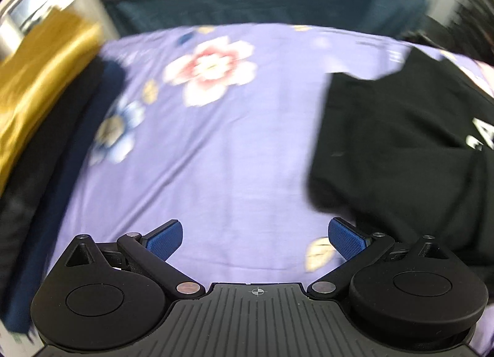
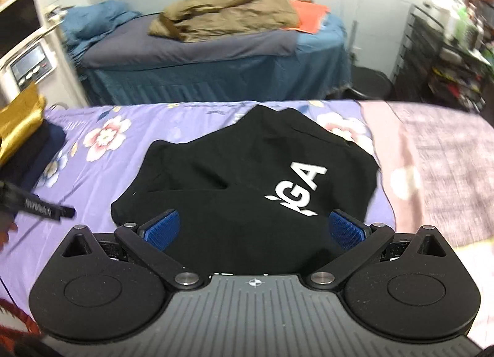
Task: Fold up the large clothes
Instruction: 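Grasp the black jacket's collar edge with the right gripper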
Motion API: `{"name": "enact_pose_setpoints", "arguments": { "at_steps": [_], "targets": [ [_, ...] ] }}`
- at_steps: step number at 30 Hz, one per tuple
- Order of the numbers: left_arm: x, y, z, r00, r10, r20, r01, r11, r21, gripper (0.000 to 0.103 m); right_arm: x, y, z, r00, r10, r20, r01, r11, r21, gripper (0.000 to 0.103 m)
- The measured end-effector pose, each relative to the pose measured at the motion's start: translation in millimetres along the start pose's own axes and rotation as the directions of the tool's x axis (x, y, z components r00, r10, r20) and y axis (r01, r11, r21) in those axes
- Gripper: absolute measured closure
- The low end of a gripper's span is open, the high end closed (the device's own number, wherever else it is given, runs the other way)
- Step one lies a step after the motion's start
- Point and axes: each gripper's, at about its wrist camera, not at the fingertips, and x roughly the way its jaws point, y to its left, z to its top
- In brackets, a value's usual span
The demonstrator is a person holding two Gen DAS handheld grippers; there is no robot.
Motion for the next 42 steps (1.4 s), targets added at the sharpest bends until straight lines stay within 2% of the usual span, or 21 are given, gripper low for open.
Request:
{"name": "enact_pose_setpoints", "arguments": {
  "at_steps": [4,6,8,11,12,13,15,18,19,20,21,22,24,25,31,33,35,37,39,40,42],
  "targets": [
    [6,26,-15,0.999,0.024,-0.033,-0.026,0.998,-0.063,0.0,31,27,-1,0.994,0.071,-0.088,-0.08,0.992,-0.101,0.001],
    [7,30,-25,0.998,0.018,-0.053,-0.022,0.997,-0.077,0.0,50,52,-6,0.982,0.129,-0.141,-0.151,0.976,-0.156,0.001],
    [8,27,-35,0.996,0.024,-0.08,-0.031,0.996,-0.081,0.0,68,76,-6,0.972,0.165,-0.165,-0.202,0.948,-0.245,0.001],
    [6,22,-47,0.994,0.031,-0.106,-0.04,0.995,-0.088,0.0,104,120,-7,0.955,0.19,-0.227,-0.267,0.882,-0.387,0.001],
    [4,21,-49,0.994,0.03,-0.107,-0.04,0.995,-0.095,0.0,109,134,-9,0.942,0.219,-0.252,-0.31,0.857,-0.412,0.001],
    [1,21,-50,0.994,0.026,-0.104,-0.037,0.994,-0.103,0.0,121,151,-13,0.936,0.213,-0.281,-0.327,0.824,-0.462,0.001],
    [-3,23,-52,0.995,0.022,-0.096,-0.033,0.992,-0.119,0.0,140,179,-24,0.938,0.171,-0.303,-0.322,0.752,-0.575,0.001],
    [-3,28,-54,0.994,0.031,-0.104,-0.045,0.99,-0.135,0.0,156,206,-40,0.96,0.088,-0.267,-0.255,0.673,-0.695,0.001],
    [-2,29,-54,0.993,0.035,-0.109,-0.05,0.989,-0.139,0.0,162,210,-46,0.965,0.066,-0.255,-0.235,0.653,-0.72,0.007],
    [-1,31,-54,0.993,0.036,-0.113,-0.053,0.988,-0.142,0.0,168,211,-50,0.966,0.044,-0.255,-0.223,0.642,-0.734,0.021],
    [0,32,-54,0.993,0.037,-0.116,-0.053,0.988,-0.143,0.0,172,209,-53,0.964,0.025,-0.266,-0.22,0.638,-0.738,0.027],
    [2,32,-53,0.992,0.034,-0.12,-0.051,0.989,-0.142,0.0,173,205,-54,0.959,0.022,-0.282,-0.229,0.644,-0.729,0.036],
    [6,30,-48,0.992,0.027,-0.126,-0.043,0.991,-0.127,0.0,168,191,-50,0.952,0.065,-0.3,-0.261,0.683,-0.682,0.067],
    [7,26,-45,0.992,0.023,-0.125,-0.037,0.993,-0.113,0.0,163,182,-46,0.947,0.096,-0.305,-0.279,0.712,-0.644,0.089],
    [6,-13,-10,0.998,-0.02,-0.06,0.023,0.999,0.039,0.0,107,115,-11,0.983,0.111,-0.146,-0.163,0.894,-0.418,0.1],
    [5,-30,3,0.998,-0.049,-0.036,0.052,0.994,0.098,0.0,89,84,1,0.997,0.043,-0.064,-0.062,0.94,-0.337,0.1],
    [5,-48,13,0.997,-0.075,-0.019,0.077,0.985,0.152,0.0,69,43,11,0.999,-0.05,0.004,0.05,0.974,-0.219,0.101],
    [6,-65,20,0.994,-0.105,-0.003,0.103,0.972,0.211,0.0,52,-5,15,0.974,-0.219,0.05,0.223,0.97,-0.1,0.101],
    [8,-83,26,0.991,-0.131,0.01,0.123,0.954,0.274,0.0,37,-60,12,0.94,-0.339,0.025,0.338,0.94,0.035,0.101],
    [8,-91,28,0.99,-0.14,0.016,0.128,0.944,0.304,0.0,31,-84,9,0.929,-0.369,-0.003,0.367,0.924,0.104,0.101],
    [9,-103,31,0.988,-0.15,0.029,0.131,0.928,0.349,0.0,15,-119,-5,0.939,-0.341,-0.037,0.34,0.913,0.225,0.094]
  ]
}}
